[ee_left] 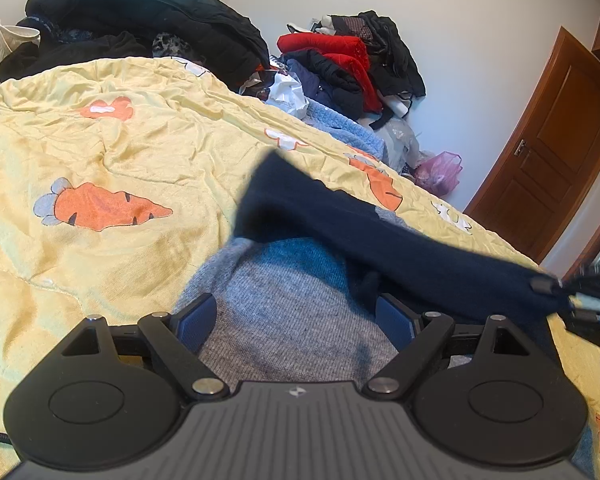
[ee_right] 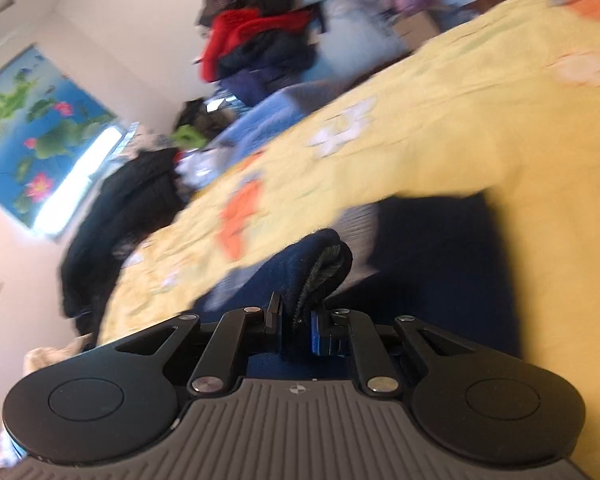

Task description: Fold small clothes

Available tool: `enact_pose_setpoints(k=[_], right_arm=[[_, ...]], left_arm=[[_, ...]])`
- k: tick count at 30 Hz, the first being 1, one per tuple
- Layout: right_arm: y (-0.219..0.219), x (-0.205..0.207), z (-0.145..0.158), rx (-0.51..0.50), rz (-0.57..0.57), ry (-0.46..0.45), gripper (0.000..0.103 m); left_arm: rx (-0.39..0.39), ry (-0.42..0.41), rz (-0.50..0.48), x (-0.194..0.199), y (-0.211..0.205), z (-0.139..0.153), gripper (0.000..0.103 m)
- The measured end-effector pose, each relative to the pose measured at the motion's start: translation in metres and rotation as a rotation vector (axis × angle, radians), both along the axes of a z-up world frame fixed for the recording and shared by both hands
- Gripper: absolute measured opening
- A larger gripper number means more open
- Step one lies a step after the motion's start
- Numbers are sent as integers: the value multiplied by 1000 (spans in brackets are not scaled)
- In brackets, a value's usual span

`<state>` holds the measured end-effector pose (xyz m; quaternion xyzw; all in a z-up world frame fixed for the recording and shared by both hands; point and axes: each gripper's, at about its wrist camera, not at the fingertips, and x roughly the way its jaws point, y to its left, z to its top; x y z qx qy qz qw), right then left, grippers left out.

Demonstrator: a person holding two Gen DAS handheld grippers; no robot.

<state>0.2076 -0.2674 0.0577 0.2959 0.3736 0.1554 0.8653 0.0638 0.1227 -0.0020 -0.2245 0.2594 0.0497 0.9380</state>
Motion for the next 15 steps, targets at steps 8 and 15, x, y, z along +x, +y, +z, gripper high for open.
enact_pose_setpoints(k=[8, 15], right_arm=[[-30, -7, -35, -55, -64, 42, 25], [-22, -37, 0, -198, -220, -159, 40]], left_arm=[[10, 5, -3, 0, 0, 1, 88], [144, 24, -29, 9, -20, 22, 88]])
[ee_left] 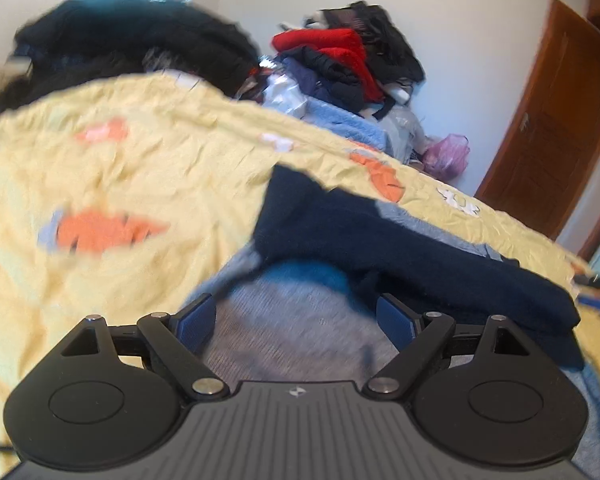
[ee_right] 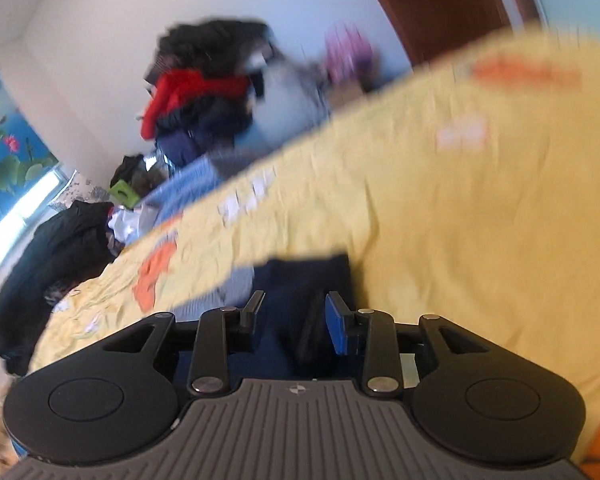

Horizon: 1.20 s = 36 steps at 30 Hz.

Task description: Fold small clothes

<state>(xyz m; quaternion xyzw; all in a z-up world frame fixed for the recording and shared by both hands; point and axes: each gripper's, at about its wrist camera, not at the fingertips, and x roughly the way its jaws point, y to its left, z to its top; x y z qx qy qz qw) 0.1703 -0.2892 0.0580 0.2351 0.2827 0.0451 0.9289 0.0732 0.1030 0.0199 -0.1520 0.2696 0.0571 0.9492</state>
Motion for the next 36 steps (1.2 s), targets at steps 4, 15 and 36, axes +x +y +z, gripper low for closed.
enact_pose_setpoints(k=[4, 15, 36], right_arm=[[25, 5, 15, -141, 98, -57, 41], [83, 46, -33, -448, 197, 28, 41], [84, -75, -35, -490, 230, 35, 92]], left_arm=[[50, -66, -107, 43, -25, 32, 90], [306, 187, -227, 180, -45, -22, 100], [277, 203, -344, 32, -53, -16, 103]])
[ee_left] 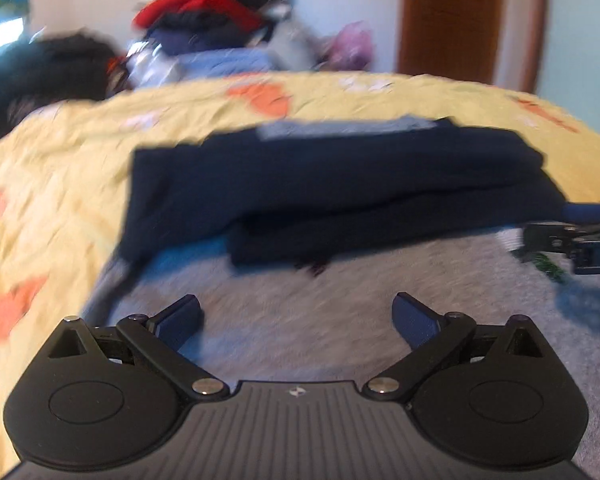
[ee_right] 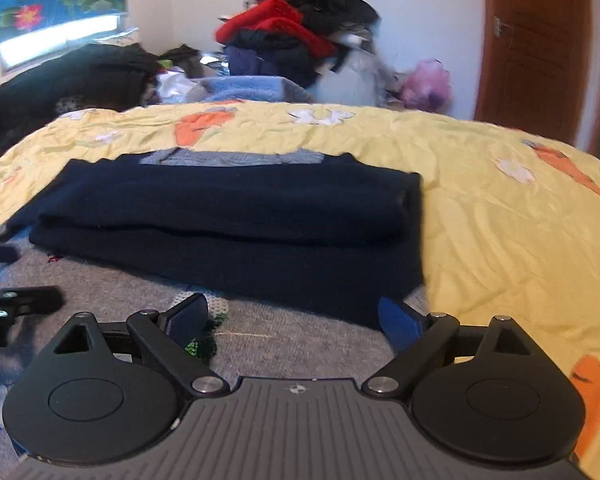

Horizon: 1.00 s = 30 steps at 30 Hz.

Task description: Fold small clothes

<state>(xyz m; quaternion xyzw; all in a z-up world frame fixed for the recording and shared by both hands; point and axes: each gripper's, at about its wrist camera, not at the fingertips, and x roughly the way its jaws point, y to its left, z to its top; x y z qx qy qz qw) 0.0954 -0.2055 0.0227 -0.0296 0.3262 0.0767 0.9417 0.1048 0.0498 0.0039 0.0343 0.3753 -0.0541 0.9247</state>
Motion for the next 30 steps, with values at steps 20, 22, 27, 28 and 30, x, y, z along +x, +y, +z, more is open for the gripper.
enact_pose_setpoints(k=[20, 22, 27, 28, 30], right_arm=[[6, -135, -4, -34, -50, 36, 103], [8, -143, -4, -40, -48, 35, 103], [8, -163, -5, -46, -46, 32, 103], [7, -166, -4, -47, -46, 37, 103], [5, -175, -3, -50, -44, 44, 103]], left_arm=[[37, -26, 9, -145, 16, 1, 103], [40, -25, -11, -153, 13, 2, 103], [25, 1, 2, -170, 19, 3, 103], [25, 10, 3, -175, 22, 4, 103], [27, 16, 2, -188, 29, 4, 103]])
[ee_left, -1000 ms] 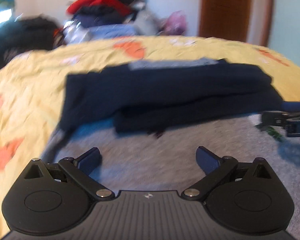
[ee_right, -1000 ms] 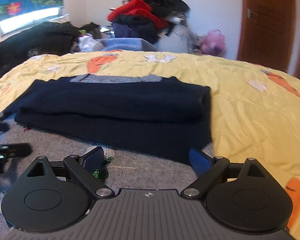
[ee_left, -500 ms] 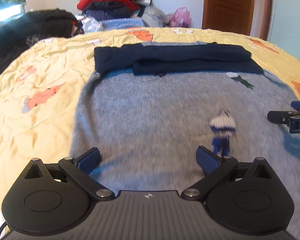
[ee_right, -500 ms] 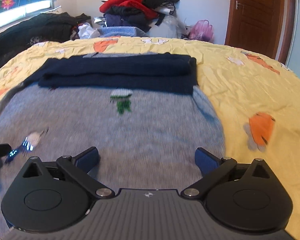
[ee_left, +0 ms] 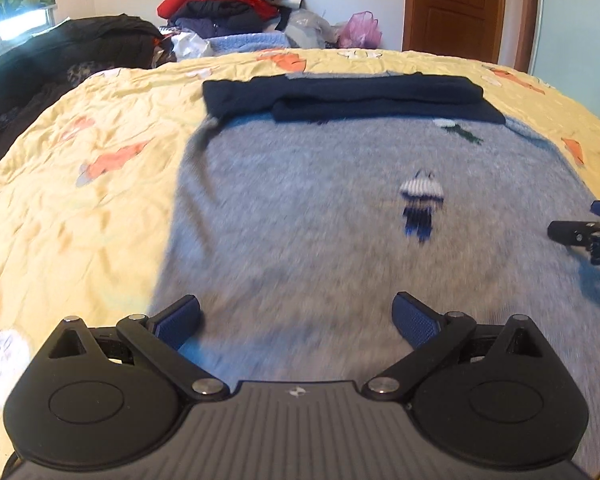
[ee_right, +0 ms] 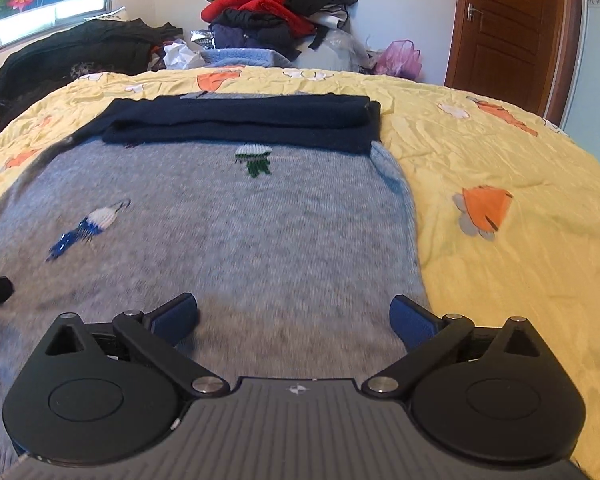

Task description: Fold small clothes

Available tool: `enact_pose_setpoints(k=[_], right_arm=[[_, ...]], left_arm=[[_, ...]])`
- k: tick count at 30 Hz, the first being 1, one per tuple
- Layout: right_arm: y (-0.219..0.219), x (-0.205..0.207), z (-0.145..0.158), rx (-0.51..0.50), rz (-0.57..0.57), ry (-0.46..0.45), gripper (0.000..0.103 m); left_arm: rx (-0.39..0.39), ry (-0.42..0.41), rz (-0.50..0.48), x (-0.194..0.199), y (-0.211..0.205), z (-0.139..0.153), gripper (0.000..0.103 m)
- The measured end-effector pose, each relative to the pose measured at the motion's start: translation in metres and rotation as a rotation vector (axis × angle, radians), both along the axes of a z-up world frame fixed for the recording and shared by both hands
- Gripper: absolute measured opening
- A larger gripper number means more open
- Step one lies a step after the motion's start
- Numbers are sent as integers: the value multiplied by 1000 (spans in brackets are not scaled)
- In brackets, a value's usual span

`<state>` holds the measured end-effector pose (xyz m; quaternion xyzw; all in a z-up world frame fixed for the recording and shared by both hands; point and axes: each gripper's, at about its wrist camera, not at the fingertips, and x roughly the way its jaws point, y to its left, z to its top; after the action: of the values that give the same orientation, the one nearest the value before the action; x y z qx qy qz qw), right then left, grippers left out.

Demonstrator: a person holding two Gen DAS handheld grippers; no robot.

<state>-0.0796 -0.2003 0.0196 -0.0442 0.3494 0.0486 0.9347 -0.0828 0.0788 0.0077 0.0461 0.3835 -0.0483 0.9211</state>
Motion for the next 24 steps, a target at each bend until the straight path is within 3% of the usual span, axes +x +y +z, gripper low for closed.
enact_pose_setpoints(k=[6, 11, 16, 20, 24], right_arm=[[-9, -30, -1, 6, 23, -14, 103], [-8, -40, 0, -6, 29, 1, 103], [-5, -57, 2, -17, 43, 5, 103], [-3, -68, 6, -9, 54, 19, 103], [3, -76, 11, 12, 81, 15, 103]], left_arm=[[-24, -20, 17, -43, 23, 1, 103], [-39, 20, 50, -65, 31, 0, 103], [-28, -4, 86, -82, 28, 6, 103], [-11, -77, 1, -92, 10, 18, 103], [16, -54, -111, -86, -12, 13, 103]])
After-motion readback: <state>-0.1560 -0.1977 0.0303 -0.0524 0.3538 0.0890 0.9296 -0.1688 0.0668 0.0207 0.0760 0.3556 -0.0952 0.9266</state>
